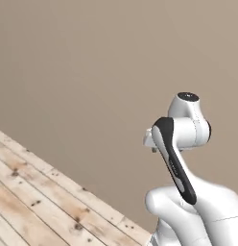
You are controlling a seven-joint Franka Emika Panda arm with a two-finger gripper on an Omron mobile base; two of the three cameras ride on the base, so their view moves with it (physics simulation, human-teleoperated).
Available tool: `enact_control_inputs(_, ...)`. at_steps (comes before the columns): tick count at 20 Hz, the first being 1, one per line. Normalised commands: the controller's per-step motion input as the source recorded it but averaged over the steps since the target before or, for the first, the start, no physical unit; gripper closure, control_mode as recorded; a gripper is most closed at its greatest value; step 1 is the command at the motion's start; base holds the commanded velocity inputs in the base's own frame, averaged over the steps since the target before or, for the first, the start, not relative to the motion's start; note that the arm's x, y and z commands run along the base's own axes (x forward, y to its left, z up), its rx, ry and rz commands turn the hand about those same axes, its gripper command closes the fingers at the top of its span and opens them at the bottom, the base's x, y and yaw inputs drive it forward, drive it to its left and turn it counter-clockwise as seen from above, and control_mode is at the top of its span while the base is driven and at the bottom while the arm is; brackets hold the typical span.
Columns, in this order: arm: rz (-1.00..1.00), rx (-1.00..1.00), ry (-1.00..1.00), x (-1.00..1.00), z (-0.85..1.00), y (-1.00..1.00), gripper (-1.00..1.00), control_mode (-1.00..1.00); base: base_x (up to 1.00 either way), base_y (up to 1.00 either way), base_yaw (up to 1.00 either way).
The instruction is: Pick up the metallic utensils from the counter and place them in the open drawer. Make sure not to pick up any wooden utensils.
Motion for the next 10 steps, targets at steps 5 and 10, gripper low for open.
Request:
enact_control_inputs(5, 0.00, 0.00, 0.00, 0.00, 0.00, 0.00, -1.00, 1.00, 0.38, 0.00, 0.82)
enact_control_inputs(10, 0.00, 0.00, 0.00, 0.00, 0.00, 0.00, -1.00, 1.00, 0.51, -0.05, 0.91)
